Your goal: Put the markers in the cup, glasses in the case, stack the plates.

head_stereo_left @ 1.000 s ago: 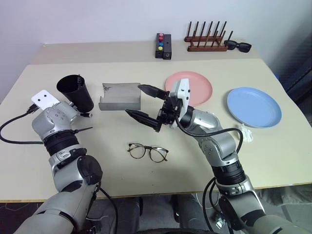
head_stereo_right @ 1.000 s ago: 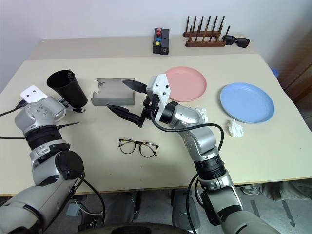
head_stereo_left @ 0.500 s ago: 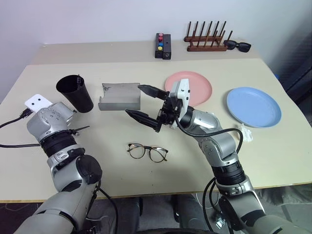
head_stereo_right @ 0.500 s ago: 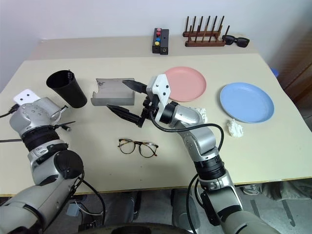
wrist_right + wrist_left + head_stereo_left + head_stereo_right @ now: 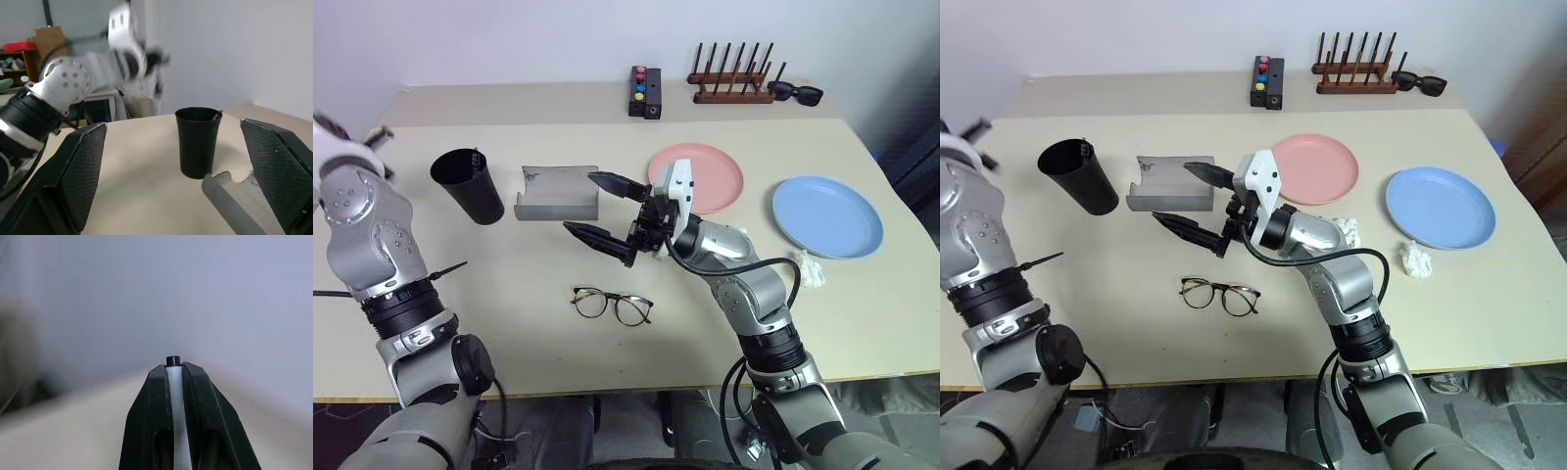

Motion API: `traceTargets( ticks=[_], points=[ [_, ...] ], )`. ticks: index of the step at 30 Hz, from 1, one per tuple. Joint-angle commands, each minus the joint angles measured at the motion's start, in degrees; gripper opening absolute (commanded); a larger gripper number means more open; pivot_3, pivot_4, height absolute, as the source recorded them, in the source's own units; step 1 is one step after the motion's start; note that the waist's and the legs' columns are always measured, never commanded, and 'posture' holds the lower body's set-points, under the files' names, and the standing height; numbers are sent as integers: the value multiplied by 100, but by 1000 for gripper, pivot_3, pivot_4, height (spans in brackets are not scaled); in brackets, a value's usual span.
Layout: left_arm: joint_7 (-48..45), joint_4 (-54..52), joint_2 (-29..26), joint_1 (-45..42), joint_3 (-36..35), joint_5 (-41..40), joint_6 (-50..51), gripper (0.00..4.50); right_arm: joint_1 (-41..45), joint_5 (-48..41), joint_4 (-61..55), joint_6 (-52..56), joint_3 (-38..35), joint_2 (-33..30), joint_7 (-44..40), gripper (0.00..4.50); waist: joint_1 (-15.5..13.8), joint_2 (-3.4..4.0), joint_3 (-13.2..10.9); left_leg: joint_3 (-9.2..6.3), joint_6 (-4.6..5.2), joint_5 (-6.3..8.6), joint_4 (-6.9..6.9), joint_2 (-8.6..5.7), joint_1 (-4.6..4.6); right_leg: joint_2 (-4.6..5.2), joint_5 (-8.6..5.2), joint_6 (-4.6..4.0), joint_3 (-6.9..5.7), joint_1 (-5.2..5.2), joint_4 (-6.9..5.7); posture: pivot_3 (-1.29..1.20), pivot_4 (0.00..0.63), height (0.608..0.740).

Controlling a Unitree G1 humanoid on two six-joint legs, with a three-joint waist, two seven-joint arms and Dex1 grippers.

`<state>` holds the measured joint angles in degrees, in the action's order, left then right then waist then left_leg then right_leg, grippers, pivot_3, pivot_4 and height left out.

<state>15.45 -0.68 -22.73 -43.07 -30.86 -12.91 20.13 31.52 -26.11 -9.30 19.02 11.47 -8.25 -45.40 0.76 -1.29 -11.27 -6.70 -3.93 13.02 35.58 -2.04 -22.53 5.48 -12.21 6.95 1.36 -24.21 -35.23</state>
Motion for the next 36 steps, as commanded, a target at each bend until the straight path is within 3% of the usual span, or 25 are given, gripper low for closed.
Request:
traceTargets(
  ticks=[1,10,20,36],
  points=[
    [-656,30,-129,-258,482,14,-626,14,16,-139,-284,10,-6,50,-22,4500,9,0,0,0,0,0,0,0,0,0,0,0,0,0,0,0,150,739],
    [-1254,836,-156,-230,1234,472,-1397,14,-9,-111,-317,-13,-24,91,41,4500,60,1,-1,0,3,0,-5,1,2,-2,0,1,0,-5,-3,0,150,739],
    [-1146,1018,-178,247,1304,968,-1780,14,-44,-136,-364,5,-46,82,90,4500,35,1,-1,0,3,0,-5,1,2,-1,0,1,0,-5,-3,0,150,739],
    [-896,647,-15,1048,1263,1032,-1710,14,0,-172,-295,-14,-26,93,49,4500,30,1,-1,-1,3,0,-5,2,2,-1,0,1,0,-6,-7,0,150,739]
  ],
)
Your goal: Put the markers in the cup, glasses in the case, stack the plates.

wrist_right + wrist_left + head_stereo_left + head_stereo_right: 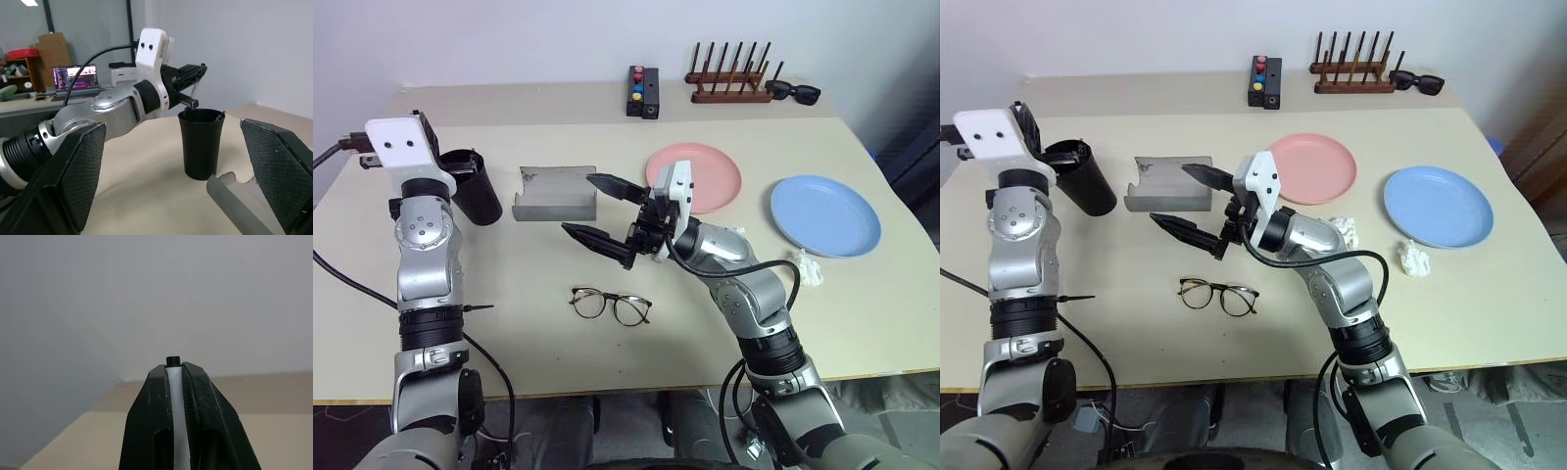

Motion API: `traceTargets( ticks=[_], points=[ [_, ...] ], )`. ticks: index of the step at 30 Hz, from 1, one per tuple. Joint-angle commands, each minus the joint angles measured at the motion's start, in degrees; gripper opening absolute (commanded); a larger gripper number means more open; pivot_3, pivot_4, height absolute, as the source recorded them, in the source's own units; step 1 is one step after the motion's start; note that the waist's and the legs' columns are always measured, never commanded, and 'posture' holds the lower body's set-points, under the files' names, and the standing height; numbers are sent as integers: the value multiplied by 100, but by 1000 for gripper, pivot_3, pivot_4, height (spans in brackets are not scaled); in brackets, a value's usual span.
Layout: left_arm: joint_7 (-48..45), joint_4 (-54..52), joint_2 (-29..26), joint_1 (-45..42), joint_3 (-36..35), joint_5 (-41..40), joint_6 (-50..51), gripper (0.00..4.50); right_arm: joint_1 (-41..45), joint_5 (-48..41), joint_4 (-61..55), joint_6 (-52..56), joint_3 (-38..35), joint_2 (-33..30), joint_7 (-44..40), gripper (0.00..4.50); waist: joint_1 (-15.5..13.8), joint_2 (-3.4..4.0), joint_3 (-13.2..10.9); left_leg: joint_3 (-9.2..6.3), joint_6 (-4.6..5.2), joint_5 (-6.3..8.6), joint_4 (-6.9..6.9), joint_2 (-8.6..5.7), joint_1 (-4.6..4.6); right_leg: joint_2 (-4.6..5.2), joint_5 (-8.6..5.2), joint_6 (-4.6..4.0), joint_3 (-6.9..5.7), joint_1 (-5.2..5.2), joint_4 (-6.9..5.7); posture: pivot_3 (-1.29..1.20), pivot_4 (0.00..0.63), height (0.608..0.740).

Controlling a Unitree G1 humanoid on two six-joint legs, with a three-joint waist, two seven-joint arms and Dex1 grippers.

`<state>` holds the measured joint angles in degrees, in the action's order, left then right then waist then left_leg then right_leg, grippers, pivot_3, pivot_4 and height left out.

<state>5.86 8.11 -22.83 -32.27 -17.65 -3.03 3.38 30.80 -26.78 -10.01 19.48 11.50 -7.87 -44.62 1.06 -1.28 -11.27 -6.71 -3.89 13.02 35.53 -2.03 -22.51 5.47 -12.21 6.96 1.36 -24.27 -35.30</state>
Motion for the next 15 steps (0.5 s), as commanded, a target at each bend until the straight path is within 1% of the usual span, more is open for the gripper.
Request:
traceTargets(
  ticks=[1,2,5,8,15],
  points=[
    [75,-229,4,-26,-59,41,-28,14,75,-105,-220,-62,-27,56,-32,4500,-1,0,0,0,0,0,0,0,0,0,0,0,0,0,0,0,150,739],
    [85,-227,11,-22,-61,39,-23,14,76,-105,-218,-62,-26,57,-34,4500,-1,0,0,0,0,0,0,0,0,0,0,0,0,0,0,0,150,739],
    [118,-236,26,-10,-65,39,7,1232,72,-103,-226,-58,-23,58,-29,4500,0,0,0,0,0,0,0,0,0,0,0,0,0,0,0,0,150,739],
    [165,-233,42,-7,-47,66,27,2664,71,-106,-221,-60,-19,50,-29,4500,3,0,0,0,0,0,0,0,0,0,0,0,0,0,-1,0,150,739],
    [196,-254,52,-42,-34,46,44,2664,79,-107,-212,-67,-16,46,-36,4500,0,0,0,0,0,0,0,0,0,0,0,0,0,0,-1,0,150,739]
  ],
)
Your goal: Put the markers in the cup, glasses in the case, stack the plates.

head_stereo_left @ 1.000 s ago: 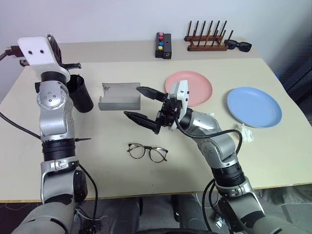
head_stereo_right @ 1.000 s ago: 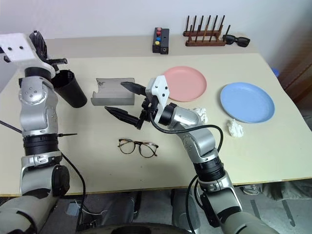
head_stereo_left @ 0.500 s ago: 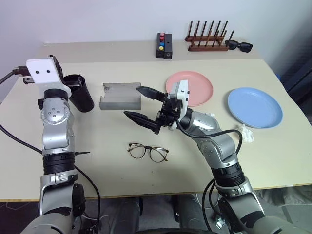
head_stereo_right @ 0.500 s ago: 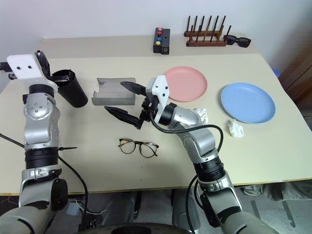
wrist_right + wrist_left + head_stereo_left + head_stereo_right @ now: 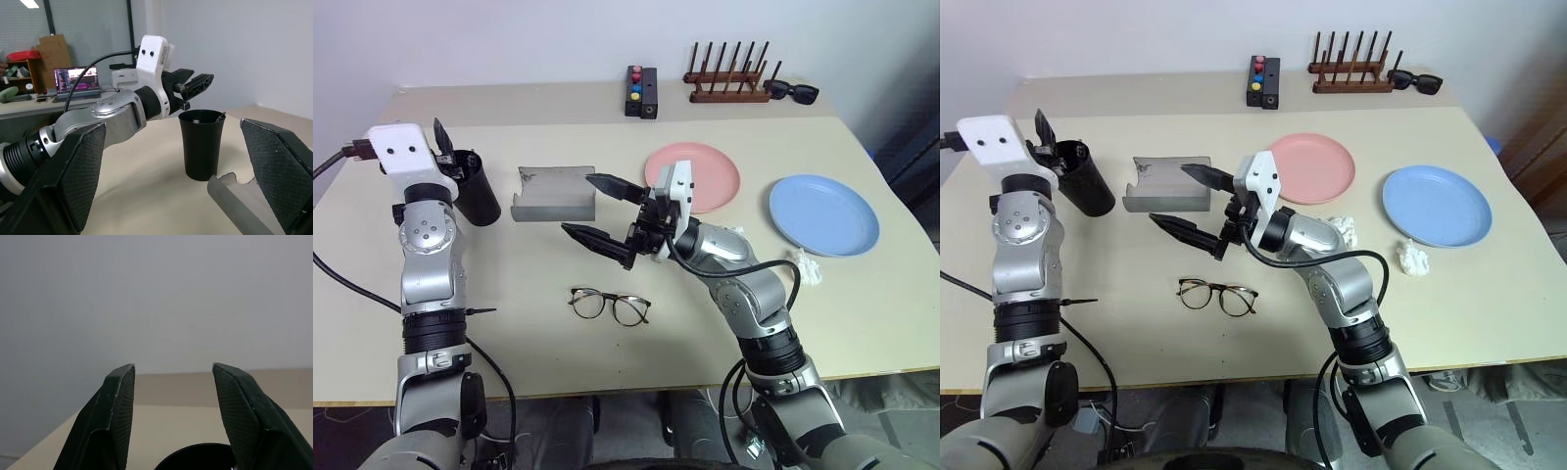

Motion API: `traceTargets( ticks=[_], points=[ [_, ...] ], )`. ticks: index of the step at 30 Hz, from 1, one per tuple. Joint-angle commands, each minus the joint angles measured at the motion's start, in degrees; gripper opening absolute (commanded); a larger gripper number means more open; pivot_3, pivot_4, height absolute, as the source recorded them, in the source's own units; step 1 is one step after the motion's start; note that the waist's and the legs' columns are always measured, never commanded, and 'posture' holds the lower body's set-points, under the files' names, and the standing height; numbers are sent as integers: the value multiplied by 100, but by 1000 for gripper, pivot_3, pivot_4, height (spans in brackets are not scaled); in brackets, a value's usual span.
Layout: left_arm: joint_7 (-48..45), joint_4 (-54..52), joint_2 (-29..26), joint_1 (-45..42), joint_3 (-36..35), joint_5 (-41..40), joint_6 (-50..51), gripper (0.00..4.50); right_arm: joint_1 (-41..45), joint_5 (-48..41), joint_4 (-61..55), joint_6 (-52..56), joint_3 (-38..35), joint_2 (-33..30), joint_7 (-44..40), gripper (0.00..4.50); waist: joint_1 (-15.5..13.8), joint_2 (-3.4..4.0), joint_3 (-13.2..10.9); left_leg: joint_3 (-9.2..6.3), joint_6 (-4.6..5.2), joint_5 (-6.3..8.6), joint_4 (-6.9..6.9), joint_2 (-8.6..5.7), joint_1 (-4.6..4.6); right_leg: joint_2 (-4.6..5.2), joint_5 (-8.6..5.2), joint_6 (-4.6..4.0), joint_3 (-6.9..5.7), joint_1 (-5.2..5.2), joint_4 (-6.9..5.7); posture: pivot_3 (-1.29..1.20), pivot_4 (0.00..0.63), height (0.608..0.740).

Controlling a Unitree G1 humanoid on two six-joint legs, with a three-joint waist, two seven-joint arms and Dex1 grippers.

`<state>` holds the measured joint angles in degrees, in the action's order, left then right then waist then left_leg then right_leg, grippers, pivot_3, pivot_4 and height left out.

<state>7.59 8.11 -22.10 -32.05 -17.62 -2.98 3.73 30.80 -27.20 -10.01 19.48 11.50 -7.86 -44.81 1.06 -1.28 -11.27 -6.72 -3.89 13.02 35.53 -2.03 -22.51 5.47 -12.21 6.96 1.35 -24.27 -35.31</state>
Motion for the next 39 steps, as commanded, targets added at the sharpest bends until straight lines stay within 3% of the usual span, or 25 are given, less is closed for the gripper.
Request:
traceTargets(
  ticks=[1,4,7,9,16,23,31,39],
  points=[
    [-47,-291,-17,-85,-45,-40,-18,2664,80,-63,-211,-68,-16,43,-20,4500,0,0,0,0,0,0,0,0,0,0,0,0,0,0,0,0,150,739],
    [-648,-503,-64,-187,10,-501,-7,2664,84,-46,-207,-73,-28,15,-24,4500,1,0,0,0,0,0,0,0,0,0,0,0,0,0,0,0,150,739],
    [-1735,-840,-306,-329,215,-1176,516,3557,87,-28,-191,-78,-70,-56,-42,4500,-6,0,0,0,0,0,0,0,-1,0,0,0,0,0,0,0,150,739],
    [-2639,-1088,-640,-294,521,-1521,1048,4409,93,-12,-160,-96,-96,-104,-54,4500,4,1,0,0,0,0,1,0,-2,0,0,0,0,1,0,0,150,739],
    [-4099,-1034,-1675,-307,1313,-1769,3018,4409,101,12,-103,-150,-174,-206,-26,4500,131,4,-1,0,3,-1,-9,2,5,-2,-2,-2,1,1,-5,0,150,739],
    [-5387,-381,-2484,-571,2388,-1136,3253,4409,-10,20,-189,-161,-120,-190,50,4500,152,6,-2,0,3,-1,-25,3,6,-4,-3,-3,2,-8,-5,0,150,739],
    [-5945,1480,-2452,-1236,2836,-447,2903,4409,-63,18,-243,-173,-104,-198,88,4500,149,6,-2,1,4,-2,-25,3,4,-3,-4,-2,2,-9,-4,0,150,739],
    [-6338,2198,-2220,-1376,2943,-123,2385,4409,-103,-18,-318,-122,-78,-206,67,4500,151,6,-2,1,4,-2,-25,3,4,-3,-4,-2,2,-10,-6,0,150,739]
  ],
)
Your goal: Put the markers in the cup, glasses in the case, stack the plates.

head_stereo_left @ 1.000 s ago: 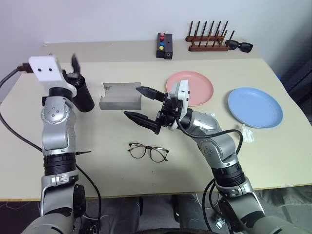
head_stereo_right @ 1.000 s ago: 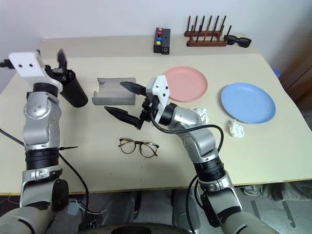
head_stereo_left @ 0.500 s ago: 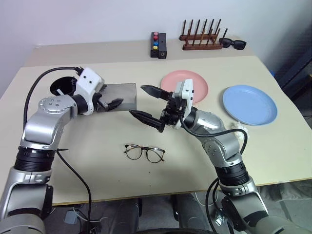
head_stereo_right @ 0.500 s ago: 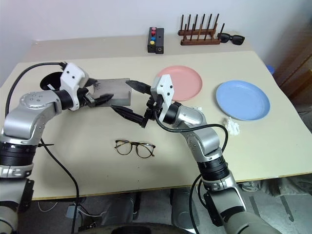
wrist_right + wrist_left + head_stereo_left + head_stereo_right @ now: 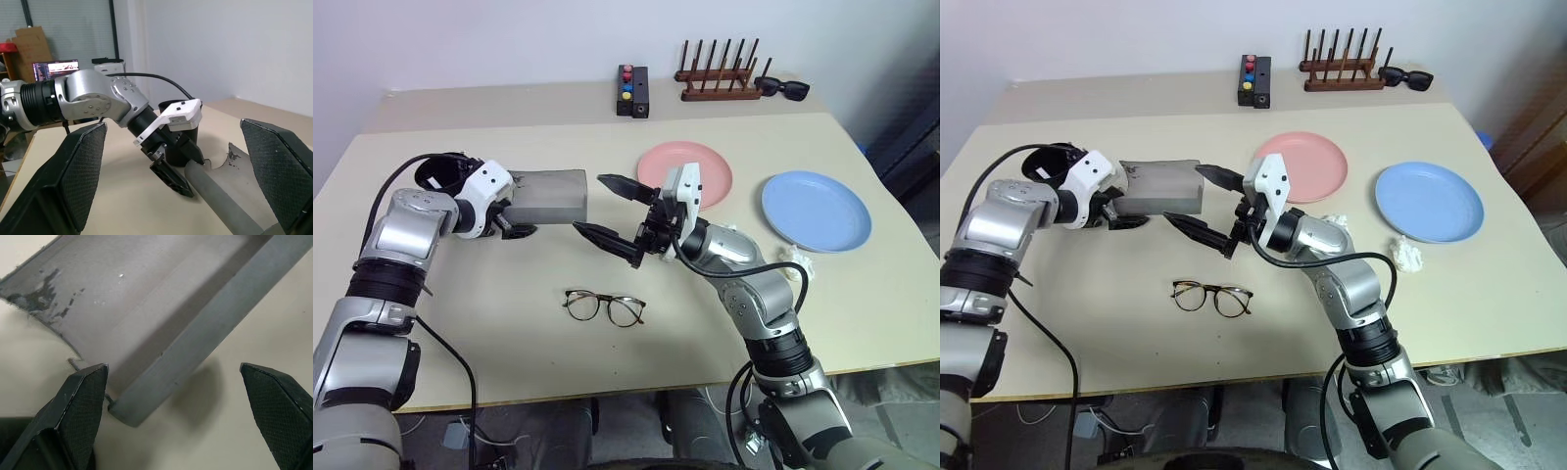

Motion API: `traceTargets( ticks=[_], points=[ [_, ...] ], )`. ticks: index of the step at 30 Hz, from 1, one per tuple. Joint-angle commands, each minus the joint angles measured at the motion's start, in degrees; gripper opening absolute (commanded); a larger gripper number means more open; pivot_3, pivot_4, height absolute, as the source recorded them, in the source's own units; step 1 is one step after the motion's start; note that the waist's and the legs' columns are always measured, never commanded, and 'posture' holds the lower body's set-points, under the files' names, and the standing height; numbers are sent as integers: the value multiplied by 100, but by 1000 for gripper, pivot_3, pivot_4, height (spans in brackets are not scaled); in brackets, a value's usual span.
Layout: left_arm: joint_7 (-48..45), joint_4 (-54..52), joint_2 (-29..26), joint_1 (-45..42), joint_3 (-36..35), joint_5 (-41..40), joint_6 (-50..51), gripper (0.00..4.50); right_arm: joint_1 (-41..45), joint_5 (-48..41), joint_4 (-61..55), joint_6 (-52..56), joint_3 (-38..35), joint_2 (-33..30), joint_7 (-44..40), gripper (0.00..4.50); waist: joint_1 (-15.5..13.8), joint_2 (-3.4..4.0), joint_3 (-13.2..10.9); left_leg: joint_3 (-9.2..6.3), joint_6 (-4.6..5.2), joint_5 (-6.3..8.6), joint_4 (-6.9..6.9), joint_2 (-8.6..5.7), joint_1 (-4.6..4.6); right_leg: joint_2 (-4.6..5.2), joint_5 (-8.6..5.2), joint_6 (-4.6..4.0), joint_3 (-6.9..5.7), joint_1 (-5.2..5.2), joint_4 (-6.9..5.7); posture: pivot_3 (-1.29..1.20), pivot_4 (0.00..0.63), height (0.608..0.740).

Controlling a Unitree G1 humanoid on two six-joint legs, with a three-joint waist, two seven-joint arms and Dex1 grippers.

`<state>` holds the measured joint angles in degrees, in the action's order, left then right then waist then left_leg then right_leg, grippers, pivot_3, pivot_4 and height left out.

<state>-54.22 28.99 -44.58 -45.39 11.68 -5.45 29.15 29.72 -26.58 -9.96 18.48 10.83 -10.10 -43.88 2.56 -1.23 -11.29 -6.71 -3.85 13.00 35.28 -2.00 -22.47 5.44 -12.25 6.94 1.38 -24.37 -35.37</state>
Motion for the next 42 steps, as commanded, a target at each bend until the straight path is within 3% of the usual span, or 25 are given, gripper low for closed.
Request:
traceTargets(
  ticks=[1,4,10,23,32,42],
  points=[
    [-178,125,51,-31,-6,136,-185,4177,-8,-99,-347,7,-3,-3,-47,4500,1,0,0,0,0,0,0,0,0,0,0,0,0,0,0,0,150,739],
    [-272,61,124,27,-66,123,-263,3101,-46,-135,-397,72,5,-56,-110,4500,-4,0,0,0,0,0,0,0,1,0,0,0,0,0,-2,0,150,739],
    [-371,-105,184,140,-127,180,-312,78,-64,-146,-437,129,1,-62,-129,4500,-31,0,0,0,0,0,5,-1,1,1,0,0,0,3,-4,0,150,739],
    [-1171,-1883,89,1000,-279,-267,-518,19,-68,-152,-475,213,-17,-147,-200,4500,-9,0,0,0,0,0,5,0,1,2,0,-1,1,2,-8,0,150,739],
    [-1935,-3047,-342,1702,-120,-401,-790,19,-346,-259,-914,752,42,-1261,-952,4500,-10,1,0,1,1,0,3,1,0,2,-1,-3,2,0,-4,0,150,739],
    [-1860,-2932,-284,1680,-76,-290,-829,19,-510,33,-951,820,205,-1955,-1273,4500,-11,1,0,2,1,0,4,1,-1,2,-2,-2,2,1,-2,0,150,739]
  ],
)
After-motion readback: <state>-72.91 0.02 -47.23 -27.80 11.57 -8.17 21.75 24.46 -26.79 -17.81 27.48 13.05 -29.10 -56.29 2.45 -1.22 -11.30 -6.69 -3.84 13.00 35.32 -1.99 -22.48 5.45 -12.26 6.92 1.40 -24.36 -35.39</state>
